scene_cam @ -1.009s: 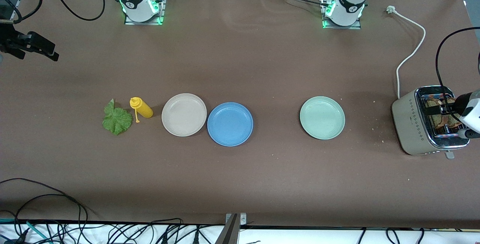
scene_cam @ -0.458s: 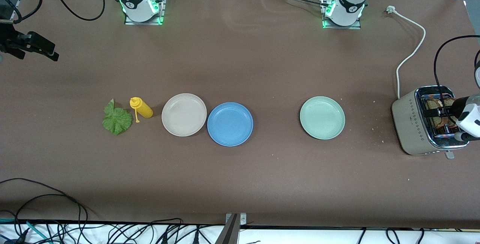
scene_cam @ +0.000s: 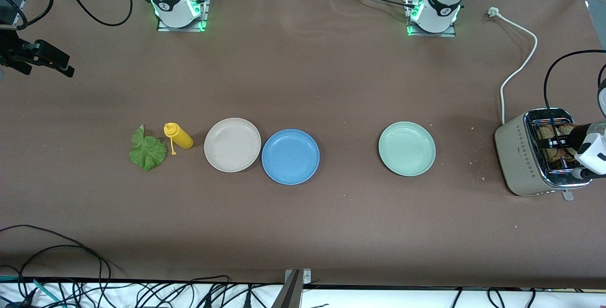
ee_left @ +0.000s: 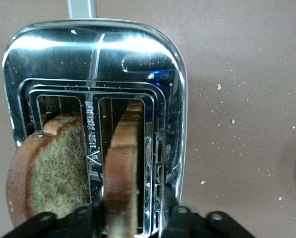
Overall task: Make sandwich in blue plate with both arms
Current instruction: 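Lower the left gripper onto a bread slice in the toaster, then grasp the bread slice and lift it out of the toaster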
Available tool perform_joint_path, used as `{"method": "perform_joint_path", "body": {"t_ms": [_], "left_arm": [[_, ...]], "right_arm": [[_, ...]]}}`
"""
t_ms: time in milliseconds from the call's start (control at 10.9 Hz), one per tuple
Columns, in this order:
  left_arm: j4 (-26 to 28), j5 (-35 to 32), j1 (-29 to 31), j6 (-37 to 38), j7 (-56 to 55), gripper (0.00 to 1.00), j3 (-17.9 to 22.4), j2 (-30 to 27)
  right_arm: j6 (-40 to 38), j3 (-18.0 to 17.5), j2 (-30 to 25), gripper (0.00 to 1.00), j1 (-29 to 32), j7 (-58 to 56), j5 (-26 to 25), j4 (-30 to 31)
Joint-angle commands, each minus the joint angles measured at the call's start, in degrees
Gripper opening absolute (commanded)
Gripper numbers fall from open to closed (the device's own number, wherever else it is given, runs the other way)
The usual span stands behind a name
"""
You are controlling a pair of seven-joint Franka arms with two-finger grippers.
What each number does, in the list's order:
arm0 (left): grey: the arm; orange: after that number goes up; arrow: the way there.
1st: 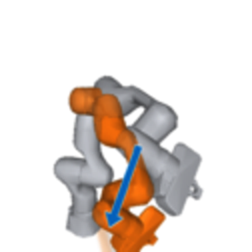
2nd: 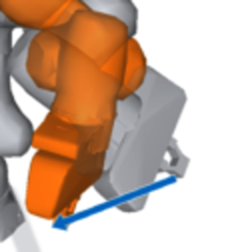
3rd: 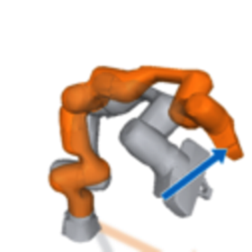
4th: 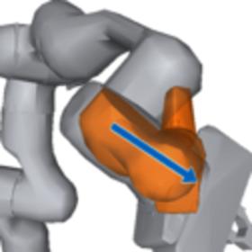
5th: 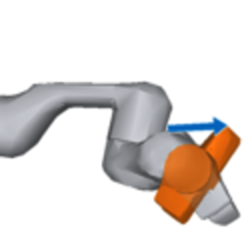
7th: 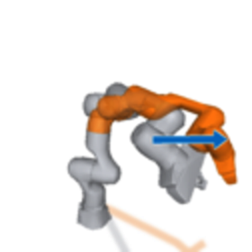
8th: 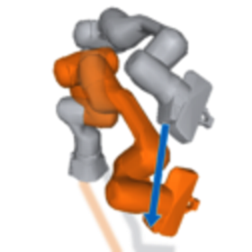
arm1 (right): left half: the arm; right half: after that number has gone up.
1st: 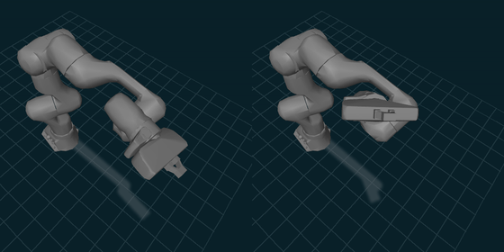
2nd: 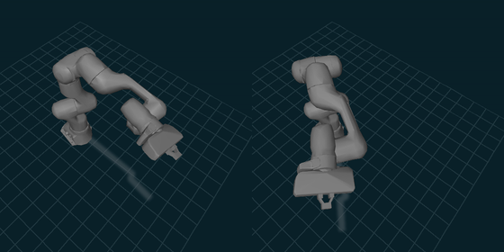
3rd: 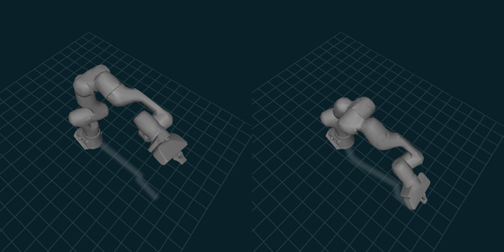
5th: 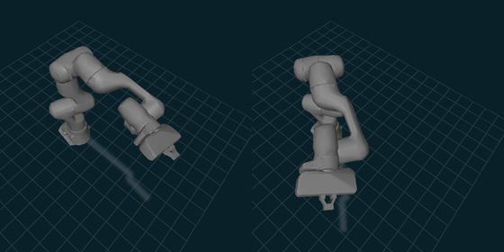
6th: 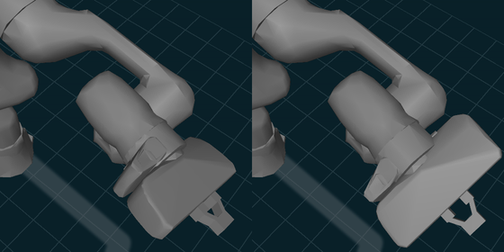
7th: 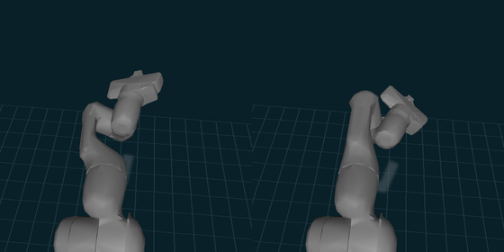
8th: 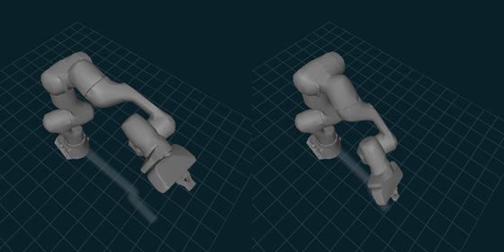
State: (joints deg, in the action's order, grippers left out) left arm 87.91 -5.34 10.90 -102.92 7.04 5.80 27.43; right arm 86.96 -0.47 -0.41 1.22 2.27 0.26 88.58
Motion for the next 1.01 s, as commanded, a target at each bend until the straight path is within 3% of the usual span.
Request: {"method": "perform_joint_path", "body": {"t_ms": [0, 550, 917], "left_arm": [[-1.3, -0.6, 0.4, 1.1, 0.9, 0.0, -0.4, -0.1], [-2.8, -0.5, 0.4, 10.0, 5.5, 0.0, -0.7, -8.3], [-14.2, 0.4, 0.0, 24.7, 6.7, 0.0, -1.3, -8.8]], "right_arm": [[-0.9, 0.1, -0.1, 1.0, 0.1, 0.1, 0.6, -0.8], [-0.9, 0.1, 0.0, 1.0, 0.2, 0.1, 0.5, -0.8], [-0.9, 0.1, 0.0, 1.0, 0.3, 0.0, 0.6, -0.8]]}}
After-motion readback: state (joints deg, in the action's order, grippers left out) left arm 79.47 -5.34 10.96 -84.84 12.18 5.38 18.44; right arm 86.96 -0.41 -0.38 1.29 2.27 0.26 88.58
